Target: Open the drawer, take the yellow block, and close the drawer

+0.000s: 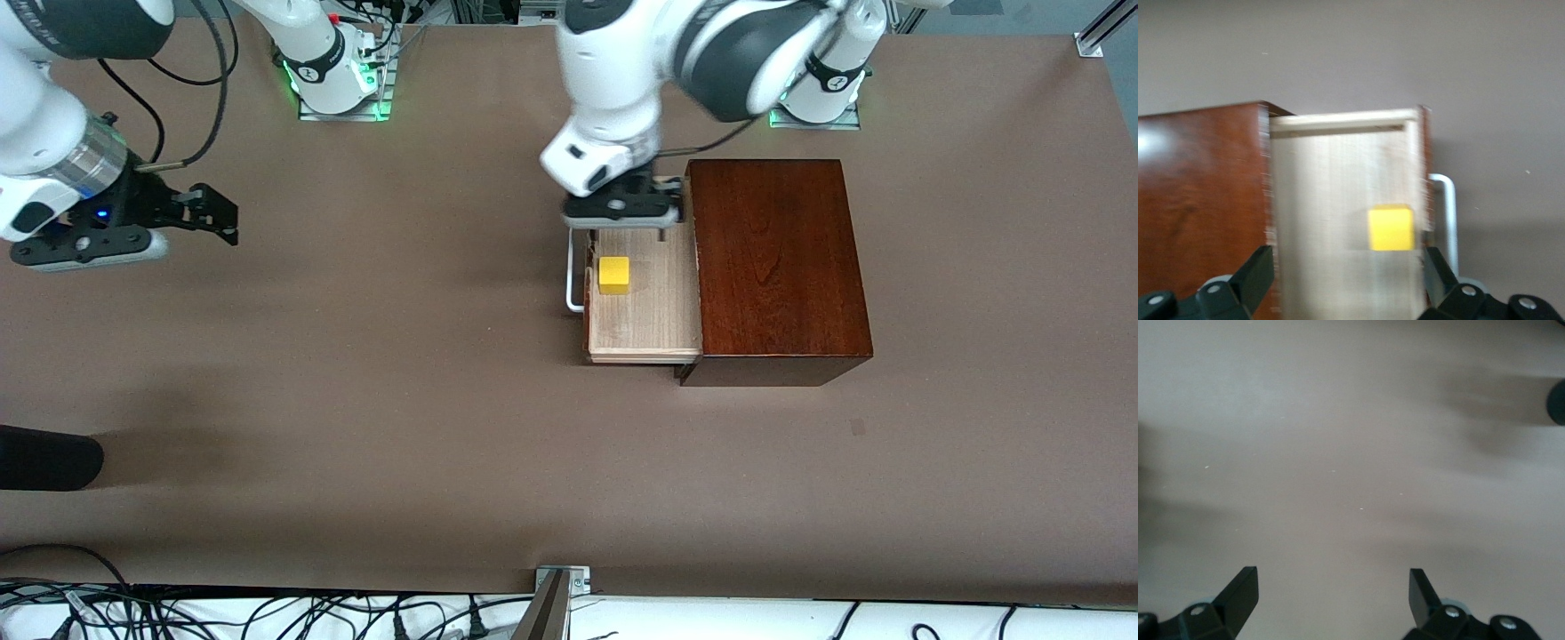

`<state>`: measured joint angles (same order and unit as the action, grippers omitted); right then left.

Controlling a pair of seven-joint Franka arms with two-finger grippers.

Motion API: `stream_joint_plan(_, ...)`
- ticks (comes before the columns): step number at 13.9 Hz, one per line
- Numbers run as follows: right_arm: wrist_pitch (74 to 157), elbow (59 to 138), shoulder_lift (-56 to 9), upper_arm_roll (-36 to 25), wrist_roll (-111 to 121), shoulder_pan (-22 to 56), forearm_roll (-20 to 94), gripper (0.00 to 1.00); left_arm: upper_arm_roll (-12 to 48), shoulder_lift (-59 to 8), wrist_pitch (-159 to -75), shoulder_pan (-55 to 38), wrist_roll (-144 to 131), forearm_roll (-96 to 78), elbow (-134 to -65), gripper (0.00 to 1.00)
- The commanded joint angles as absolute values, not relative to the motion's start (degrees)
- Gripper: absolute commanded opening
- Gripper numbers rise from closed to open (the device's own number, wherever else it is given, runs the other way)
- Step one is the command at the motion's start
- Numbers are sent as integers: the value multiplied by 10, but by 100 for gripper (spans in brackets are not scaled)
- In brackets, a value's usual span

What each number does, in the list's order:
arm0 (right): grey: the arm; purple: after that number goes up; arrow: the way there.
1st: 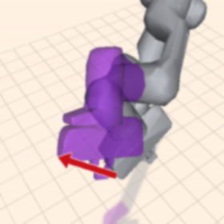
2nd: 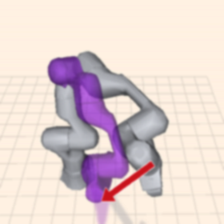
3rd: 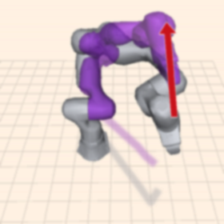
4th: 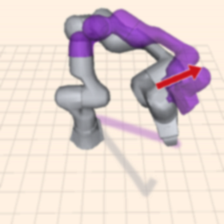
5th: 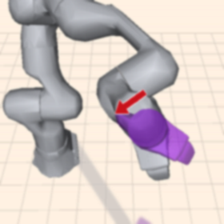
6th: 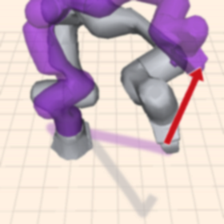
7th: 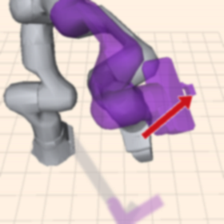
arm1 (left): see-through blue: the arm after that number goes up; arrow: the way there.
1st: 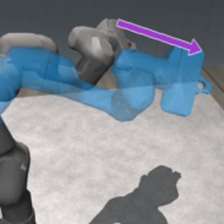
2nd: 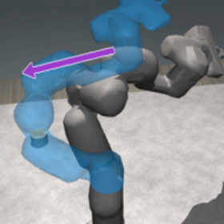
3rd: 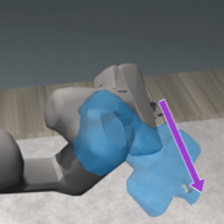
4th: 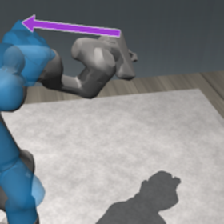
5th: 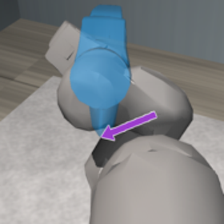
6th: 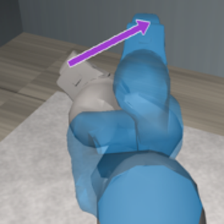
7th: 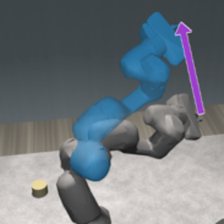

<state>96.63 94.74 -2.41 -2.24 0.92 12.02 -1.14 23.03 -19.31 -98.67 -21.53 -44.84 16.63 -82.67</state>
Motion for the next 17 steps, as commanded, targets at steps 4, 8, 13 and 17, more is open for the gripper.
stream_joint_plan(4, 918, 923, -54, 3, 155, 231, -11, 100, 230, -138, -913, -37, -247, 81, -806, 100)
stream_joint_plan(8, 941, 860, -130, 28, 172, 326, -11, 100, 91, -69, -922, -38, -36, -3, -865, 100)
stream_joint_plan(13, 1067, 755, -276, 35, 173, 433, -12, 100, 3, 17, -1051, -36, 0, -11, -998, 100)
stream_joint_plan(17, 1177, 753, -350, 34, 177, 492, -19, 100, 9, 4, -978, -33, 0, -2, -961, 100)
